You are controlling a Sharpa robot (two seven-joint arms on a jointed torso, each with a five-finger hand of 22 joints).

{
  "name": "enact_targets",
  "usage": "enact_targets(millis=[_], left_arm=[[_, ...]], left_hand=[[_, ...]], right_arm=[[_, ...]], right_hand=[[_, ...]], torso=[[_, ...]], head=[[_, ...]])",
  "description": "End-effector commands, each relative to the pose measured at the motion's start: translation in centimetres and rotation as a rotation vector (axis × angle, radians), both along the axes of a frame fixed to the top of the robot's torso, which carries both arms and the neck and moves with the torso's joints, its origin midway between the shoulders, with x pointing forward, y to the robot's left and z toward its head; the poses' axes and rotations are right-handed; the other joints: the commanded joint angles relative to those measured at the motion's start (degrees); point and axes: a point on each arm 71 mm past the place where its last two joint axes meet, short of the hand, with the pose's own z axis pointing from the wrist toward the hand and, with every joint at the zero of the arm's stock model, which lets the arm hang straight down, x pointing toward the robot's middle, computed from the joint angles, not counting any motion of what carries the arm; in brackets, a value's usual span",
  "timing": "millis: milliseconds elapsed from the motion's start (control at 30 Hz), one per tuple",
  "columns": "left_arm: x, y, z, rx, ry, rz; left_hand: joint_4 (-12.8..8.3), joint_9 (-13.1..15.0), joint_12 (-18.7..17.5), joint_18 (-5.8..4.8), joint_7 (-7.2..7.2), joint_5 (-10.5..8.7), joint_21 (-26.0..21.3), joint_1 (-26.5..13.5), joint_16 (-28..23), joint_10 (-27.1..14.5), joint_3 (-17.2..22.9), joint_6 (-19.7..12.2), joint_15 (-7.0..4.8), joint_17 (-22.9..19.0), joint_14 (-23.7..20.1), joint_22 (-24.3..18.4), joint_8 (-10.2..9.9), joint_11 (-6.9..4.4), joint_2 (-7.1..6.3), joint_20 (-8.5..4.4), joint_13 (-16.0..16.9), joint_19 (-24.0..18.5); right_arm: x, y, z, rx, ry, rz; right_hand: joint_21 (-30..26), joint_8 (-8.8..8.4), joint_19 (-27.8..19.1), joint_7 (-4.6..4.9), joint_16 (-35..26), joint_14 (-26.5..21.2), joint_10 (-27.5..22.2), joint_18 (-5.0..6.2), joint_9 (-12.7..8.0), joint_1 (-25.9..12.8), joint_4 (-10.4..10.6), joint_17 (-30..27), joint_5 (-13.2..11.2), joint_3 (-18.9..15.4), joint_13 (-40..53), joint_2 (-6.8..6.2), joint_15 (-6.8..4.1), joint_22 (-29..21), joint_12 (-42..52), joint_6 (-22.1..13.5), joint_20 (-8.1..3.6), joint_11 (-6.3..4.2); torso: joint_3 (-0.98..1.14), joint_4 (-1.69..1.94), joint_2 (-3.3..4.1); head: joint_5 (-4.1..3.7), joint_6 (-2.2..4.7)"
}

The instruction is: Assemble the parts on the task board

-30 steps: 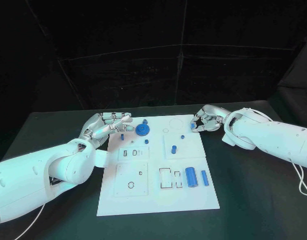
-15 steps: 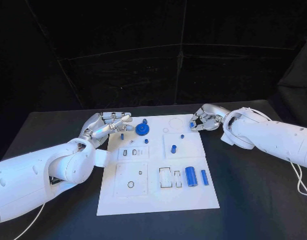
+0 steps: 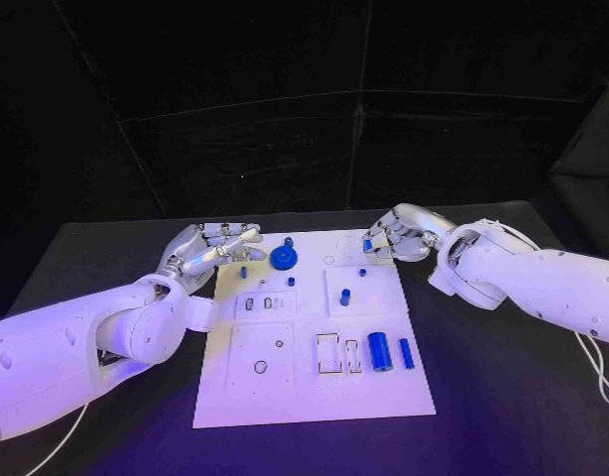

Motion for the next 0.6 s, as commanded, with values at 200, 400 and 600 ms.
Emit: enact_targets(millis=[200,400,600], left_arm=[[0.1,0.2,0.1,0.0,-0.011,0.001],[0.3,0.8,0.2,0.007,-0.018,0.02],[0.4,1.3,0.3,-0.001,-0.017,0.038]], left_hand=[[-0.32,0.0,-0.23,0.75,0.13,0.14,-0.29,-0.45,-0.3,0.23,0.09,0.3,0.07,0.11,0.12,-0.11,-0.39,0.08,0.4,0.12,-0.02,0.21],[-0.36,0.02,-0.23,0.76,0.06,0.15,-0.3,-0.44,-0.34,0.34,0.16,0.39,0.05,0.14,0.15,-0.13,-0.38,0.04,0.46,0.12,0.0,0.22],[-0.41,0.03,-0.22,0.77,-0.01,0.15,-0.31,-0.43,-0.38,0.44,0.23,0.48,0.03,0.16,0.18,-0.15,-0.36,-0.01,0.51,0.11,0.01,0.22]], right_arm=[[-1.3,4.3,0.7,-0.02,-0.007,-0.011],[-1.8,9.1,0.5,-0.057,0.023,0.035],[-2.1,12.7,0.2,-0.09,0.022,0.065]], right_hand=[[0.35,-0.38,1.63,-0.52,0.11,4.68,-0.43,-0.83,0.03,-0.86,0.43,9.39,-0.32,0.76,3.23,0.23,-0.33,9.53,-0.4,0.65,-0.35,-0.18],[0.31,-0.43,1.56,-0.61,-0.01,4.63,-0.56,-0.8,0.02,-0.56,-0.11,9.18,-0.11,1.27,3.03,0.04,-0.4,9.45,-0.67,0.76,-0.39,-0.27],[0.3,-0.43,1.54,-0.6,-0.13,4.58,-0.64,-0.8,0.03,-0.59,-0.2,8.96,-0.06,1.42,2.92,0.02,-0.41,9.43,-0.82,0.82,-0.4,-0.27]], torso=[[-0.54,-0.08,-0.84],[-0.96,0.21,-1.23],[-1.23,0.47,-1.35]], head=[[1.01,-0.52],[2.58,-1.36],[3.82,-2.13]])
